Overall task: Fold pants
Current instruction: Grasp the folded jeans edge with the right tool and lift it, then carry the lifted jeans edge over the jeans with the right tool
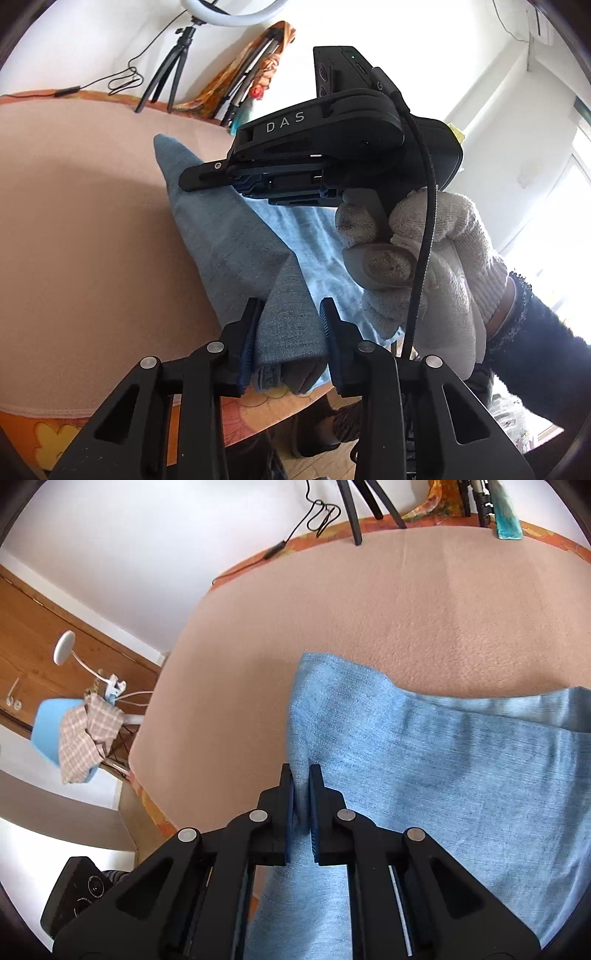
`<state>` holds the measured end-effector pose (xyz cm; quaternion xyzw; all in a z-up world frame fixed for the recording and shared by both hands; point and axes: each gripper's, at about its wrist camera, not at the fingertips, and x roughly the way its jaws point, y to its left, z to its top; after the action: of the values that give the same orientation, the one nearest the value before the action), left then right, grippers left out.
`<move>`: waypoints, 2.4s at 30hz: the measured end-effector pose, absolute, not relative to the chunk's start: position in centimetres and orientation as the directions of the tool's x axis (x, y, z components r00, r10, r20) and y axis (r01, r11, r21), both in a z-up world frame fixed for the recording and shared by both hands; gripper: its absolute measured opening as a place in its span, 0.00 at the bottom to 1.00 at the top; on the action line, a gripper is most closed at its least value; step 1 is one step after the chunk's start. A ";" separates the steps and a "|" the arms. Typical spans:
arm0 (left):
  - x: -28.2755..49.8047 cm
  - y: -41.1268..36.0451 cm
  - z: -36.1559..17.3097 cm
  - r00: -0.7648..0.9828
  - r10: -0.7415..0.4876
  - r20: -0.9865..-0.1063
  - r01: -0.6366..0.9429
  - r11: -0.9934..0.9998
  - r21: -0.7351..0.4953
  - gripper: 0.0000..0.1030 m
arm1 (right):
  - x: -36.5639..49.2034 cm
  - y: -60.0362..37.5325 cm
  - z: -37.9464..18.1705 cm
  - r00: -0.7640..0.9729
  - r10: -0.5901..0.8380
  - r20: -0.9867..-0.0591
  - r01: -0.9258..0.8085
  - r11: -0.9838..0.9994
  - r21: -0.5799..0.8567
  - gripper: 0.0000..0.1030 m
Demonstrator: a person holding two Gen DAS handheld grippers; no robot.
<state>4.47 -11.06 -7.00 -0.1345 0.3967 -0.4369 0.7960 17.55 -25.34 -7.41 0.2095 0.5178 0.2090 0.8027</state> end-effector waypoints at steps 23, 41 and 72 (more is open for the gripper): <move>3.0 -20.9 -3.3 0.202 -0.895 -0.397 0.743 0.404 -0.534 0.24 | 11.1 -40.4 -1.8 0.626 0.548 -0.555 -0.055 0.740 0.670 0.08; 3.7 -31.0 -2.6 0.046 -0.922 -0.384 0.806 0.261 -0.531 0.23 | 5.7 -51.7 -1.8 0.734 0.454 -0.505 0.038 0.716 0.697 0.07; 2.0 -45.6 -6.7 -0.147 -0.840 -0.522 0.860 0.152 -0.487 0.23 | -1.0 -65.8 -9.7 0.757 0.325 -0.566 0.266 0.638 0.722 0.07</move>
<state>2.03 -45.65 -6.74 0.0131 0.3870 -0.6510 0.6529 -1.02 -65.75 -9.70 0.4250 0.3480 0.0177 0.8354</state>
